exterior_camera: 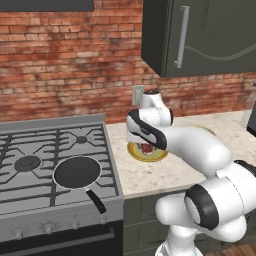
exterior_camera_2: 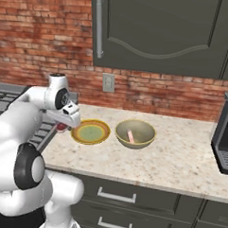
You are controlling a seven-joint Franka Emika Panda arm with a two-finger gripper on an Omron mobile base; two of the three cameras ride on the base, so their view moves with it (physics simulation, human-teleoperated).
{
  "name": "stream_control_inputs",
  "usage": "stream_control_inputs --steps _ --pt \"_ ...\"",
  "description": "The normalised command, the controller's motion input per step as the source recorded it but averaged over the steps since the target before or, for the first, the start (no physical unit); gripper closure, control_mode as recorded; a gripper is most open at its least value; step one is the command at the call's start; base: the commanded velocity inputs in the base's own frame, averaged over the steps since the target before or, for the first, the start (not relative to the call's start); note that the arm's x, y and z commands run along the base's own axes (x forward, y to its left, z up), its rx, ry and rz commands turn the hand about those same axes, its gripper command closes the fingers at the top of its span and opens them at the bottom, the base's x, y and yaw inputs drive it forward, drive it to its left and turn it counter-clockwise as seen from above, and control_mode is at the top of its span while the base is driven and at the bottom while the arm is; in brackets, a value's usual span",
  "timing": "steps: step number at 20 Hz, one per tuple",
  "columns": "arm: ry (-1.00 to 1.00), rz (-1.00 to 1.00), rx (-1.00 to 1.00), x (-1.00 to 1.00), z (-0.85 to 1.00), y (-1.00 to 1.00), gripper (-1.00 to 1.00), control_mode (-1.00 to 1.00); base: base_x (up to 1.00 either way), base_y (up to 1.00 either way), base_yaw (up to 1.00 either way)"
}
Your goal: Place one of the steaks on the plate and the other in the bowl. Then place the bowl in the fridge.
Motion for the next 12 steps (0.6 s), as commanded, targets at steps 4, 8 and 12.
stream_control_inputs --steps 4,8,12 --pt "-0.02 0.00 -0.11 0.41 -0.38 -0.18 1.00 -1.00 0.00 0.00 0.00" --pt "0.00 0.00 -0.13 0.44 -0.42 -0.29 1.00 -1.00 0.00 0.00 0.00" --pt "0.14 -0.02 -0.06 0.58 -0.49 -0.29 1.00 -1.00 0.00 0.00 0.00"
